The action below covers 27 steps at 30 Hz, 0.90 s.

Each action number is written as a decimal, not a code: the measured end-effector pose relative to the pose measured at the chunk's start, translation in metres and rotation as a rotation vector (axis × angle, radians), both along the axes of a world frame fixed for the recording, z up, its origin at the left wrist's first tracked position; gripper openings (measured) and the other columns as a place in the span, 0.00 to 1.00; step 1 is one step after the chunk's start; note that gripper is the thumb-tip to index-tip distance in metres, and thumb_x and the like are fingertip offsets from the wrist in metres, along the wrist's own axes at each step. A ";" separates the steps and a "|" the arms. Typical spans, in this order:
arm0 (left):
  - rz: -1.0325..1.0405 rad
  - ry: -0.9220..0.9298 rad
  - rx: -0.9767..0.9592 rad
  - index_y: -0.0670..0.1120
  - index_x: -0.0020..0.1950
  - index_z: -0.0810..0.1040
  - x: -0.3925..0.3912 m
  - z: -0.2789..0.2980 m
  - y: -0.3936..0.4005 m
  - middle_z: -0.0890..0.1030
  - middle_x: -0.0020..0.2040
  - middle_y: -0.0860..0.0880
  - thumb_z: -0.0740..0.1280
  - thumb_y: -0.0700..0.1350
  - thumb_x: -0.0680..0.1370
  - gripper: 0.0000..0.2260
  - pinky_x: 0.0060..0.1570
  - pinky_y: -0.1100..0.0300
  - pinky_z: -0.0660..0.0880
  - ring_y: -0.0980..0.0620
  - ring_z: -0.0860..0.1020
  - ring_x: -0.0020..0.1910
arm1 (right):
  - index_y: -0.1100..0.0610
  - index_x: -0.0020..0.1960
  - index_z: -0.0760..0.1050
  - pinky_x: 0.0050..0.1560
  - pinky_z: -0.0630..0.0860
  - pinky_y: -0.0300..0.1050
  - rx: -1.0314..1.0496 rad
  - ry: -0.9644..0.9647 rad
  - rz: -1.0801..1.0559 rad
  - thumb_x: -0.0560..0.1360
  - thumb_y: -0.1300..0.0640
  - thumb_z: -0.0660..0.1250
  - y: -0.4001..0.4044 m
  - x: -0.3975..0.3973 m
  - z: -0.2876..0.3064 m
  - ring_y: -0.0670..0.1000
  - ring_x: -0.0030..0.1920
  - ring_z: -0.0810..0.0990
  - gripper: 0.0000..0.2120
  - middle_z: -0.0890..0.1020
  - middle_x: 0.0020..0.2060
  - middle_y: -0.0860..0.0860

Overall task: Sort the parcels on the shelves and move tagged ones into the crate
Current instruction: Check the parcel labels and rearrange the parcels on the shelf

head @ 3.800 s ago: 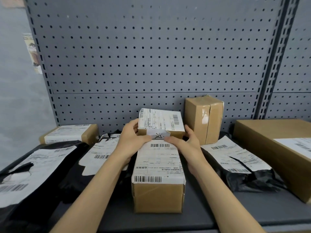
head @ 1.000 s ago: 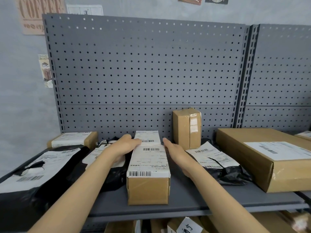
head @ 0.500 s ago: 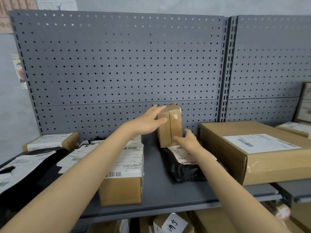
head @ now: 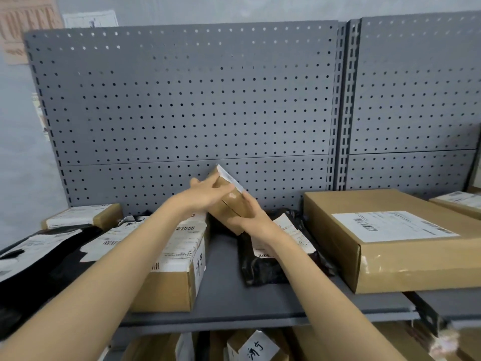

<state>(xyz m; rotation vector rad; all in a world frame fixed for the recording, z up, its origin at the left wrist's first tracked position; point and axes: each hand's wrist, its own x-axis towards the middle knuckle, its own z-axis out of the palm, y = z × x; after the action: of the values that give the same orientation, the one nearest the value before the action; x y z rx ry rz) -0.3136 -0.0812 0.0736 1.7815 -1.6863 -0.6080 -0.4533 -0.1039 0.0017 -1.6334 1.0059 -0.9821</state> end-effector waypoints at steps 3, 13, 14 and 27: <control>-0.003 0.083 0.053 0.57 0.75 0.57 0.016 -0.003 0.011 0.58 0.75 0.50 0.57 0.63 0.76 0.28 0.68 0.50 0.64 0.46 0.64 0.70 | 0.45 0.74 0.56 0.58 0.72 0.39 0.015 -0.067 -0.104 0.72 0.57 0.68 -0.002 0.007 -0.004 0.50 0.60 0.71 0.35 0.68 0.66 0.51; 0.058 0.265 -0.033 0.53 0.64 0.69 0.023 -0.009 0.034 0.70 0.67 0.51 0.57 0.64 0.76 0.22 0.66 0.52 0.64 0.50 0.69 0.62 | 0.48 0.77 0.45 0.70 0.63 0.52 0.128 -0.327 -0.179 0.67 0.65 0.72 -0.002 0.004 -0.005 0.56 0.69 0.66 0.49 0.64 0.71 0.55; 0.074 0.307 -0.072 0.53 0.57 0.71 0.024 -0.006 0.036 0.71 0.63 0.52 0.58 0.64 0.76 0.18 0.65 0.52 0.65 0.51 0.70 0.60 | 0.49 0.77 0.45 0.70 0.63 0.52 0.117 -0.350 -0.188 0.67 0.65 0.72 -0.001 0.002 -0.004 0.55 0.68 0.67 0.50 0.65 0.70 0.55; -0.037 0.569 -0.384 0.56 0.70 0.54 -0.008 -0.023 0.059 0.74 0.55 0.54 0.73 0.32 0.68 0.41 0.39 0.61 0.79 0.56 0.76 0.50 | 0.53 0.62 0.68 0.56 0.77 0.43 -0.442 -0.437 -0.257 0.66 0.76 0.64 0.049 -0.040 0.042 0.44 0.59 0.74 0.29 0.73 0.62 0.54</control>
<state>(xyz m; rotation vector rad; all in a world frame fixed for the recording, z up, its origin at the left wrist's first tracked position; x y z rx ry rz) -0.3220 -0.0225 0.0508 1.1674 -1.3294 -0.6745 -0.4933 -0.0547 0.0433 -1.5490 0.7391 -1.7465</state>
